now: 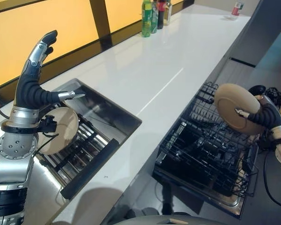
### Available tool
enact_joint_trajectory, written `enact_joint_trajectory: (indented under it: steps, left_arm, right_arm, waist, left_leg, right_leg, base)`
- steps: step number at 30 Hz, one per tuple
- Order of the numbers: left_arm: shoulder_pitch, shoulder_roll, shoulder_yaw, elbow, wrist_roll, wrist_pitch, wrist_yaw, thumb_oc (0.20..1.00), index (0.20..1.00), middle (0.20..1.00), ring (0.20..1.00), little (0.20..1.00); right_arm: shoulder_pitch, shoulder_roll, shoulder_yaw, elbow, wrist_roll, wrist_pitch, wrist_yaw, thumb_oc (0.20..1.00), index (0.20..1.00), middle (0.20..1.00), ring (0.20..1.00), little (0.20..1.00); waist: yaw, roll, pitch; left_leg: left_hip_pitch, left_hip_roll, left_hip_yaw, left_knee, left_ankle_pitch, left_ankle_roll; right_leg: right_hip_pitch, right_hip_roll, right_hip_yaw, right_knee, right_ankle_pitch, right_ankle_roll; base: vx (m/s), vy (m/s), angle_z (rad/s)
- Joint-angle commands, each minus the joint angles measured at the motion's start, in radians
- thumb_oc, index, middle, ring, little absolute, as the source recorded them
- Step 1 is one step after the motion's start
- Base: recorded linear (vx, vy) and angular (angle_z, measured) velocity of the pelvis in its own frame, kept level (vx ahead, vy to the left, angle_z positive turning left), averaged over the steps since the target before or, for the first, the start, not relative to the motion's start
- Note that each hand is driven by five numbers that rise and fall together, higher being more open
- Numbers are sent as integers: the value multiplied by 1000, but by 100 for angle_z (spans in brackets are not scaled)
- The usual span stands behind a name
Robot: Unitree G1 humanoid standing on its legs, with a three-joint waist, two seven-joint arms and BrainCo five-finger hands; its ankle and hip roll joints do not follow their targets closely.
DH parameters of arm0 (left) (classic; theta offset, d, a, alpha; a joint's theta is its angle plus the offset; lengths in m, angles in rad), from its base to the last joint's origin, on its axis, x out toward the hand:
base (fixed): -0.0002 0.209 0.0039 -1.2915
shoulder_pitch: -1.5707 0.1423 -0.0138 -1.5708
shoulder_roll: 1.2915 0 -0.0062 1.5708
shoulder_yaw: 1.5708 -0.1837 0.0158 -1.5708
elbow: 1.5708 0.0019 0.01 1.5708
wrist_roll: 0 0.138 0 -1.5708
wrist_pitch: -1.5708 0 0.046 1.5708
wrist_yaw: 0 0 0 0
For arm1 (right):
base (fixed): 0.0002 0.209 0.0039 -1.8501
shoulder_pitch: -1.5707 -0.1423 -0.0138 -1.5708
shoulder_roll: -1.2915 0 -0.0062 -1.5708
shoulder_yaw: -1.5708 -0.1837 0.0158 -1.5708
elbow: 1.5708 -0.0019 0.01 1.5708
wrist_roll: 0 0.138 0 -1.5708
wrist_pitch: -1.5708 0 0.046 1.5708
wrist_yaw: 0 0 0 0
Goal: Pick up plates and place into dishwasher.
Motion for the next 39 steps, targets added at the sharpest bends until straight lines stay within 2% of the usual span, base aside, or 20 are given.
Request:
enact_joint_trajectory:
  steps: [1,6,9,14,17,20,26,39]
  left_arm:
    - [5,60,56,14,-4,-26,6,1000,1000,1000,1000,1000]
    - [24,76,87,9,-22,-28,-1,1000,1000,1000,1000,1000]
    - [26,76,93,3,-24,-28,-5,1000,1000,1000,1000,1000]
    - [-1,78,63,-3,-21,-13,-16,1000,1000,1000,1000,1000]
    - [-15,73,36,2,-9,-10,-18,1000,1000,1000,1000,1000]
    - [-31,74,5,16,-2,-14,-16,1000,1000,1000,1000,1000]
    - [-47,76,-22,31,-2,-22,-22,1000,1000,1000,1000,1000]
    - [-58,70,-49,69,-6,-40,-47,1000,1000,1000,1000,1000]
  right_arm:
    - [-23,-50,-47,10,-63,28,-75,200,200,200,200,200]
    - [16,-38,-71,32,-95,76,-68,200,200,200,200,200]
    - [22,-34,-53,32,-94,87,20,200,200,200,200,200]
    - [-7,-50,44,39,-25,109,179,200,200,200,200,200]
    - [-34,-50,99,62,8,117,231,200,200,200,200,200]
    - [-54,-48,150,127,71,89,264,200,200,200,200,200]
    - [-64,-32,179,238,150,27,276,200,200,200,200,200]
    - [-76,-1,191,387,263,-11,345,200,200,200,200,200]
  waist:
    - [-8,-29,-43]
    - [-17,-18,-36]
    - [-18,-14,-30]
    - [-9,-15,-28]
    - [-2,-17,-27]
    - [7,-21,-25]
    - [18,-30,-20]
    - [36,-46,-17]
  left_leg:
    - [-106,-37,-15,40,7,22]
    - [-113,-32,-15,37,16,16]
    - [-116,-31,-15,37,19,14]
    - [-110,-31,-19,32,24,11]
    - [-109,-32,-24,32,26,10]
    - [-106,-33,-30,29,28,10]
    - [-105,-35,-39,30,29,12]
    - [-93,-31,-47,24,31,10]
  right_leg:
    - [15,-37,-36,123,-137,60]
    - [1,-34,-41,143,-143,59]
    - [-7,-37,-46,156,-147,61]
    - [-5,-42,-59,162,-150,62]
    - [-3,-44,-65,164,-150,62]
    - [3,-46,-73,161,-149,62]
    - [10,-47,-83,161,-146,62]
    - [29,-39,-94,150,-146,59]
  base:
    - [-14,-58,16]
    - [-17,-27,7]
    - [-10,-7,2]
    - [14,-14,4]
    - [31,-15,5]
    - [41,-14,8]
    - [26,-14,8]
    - [23,-15,2]
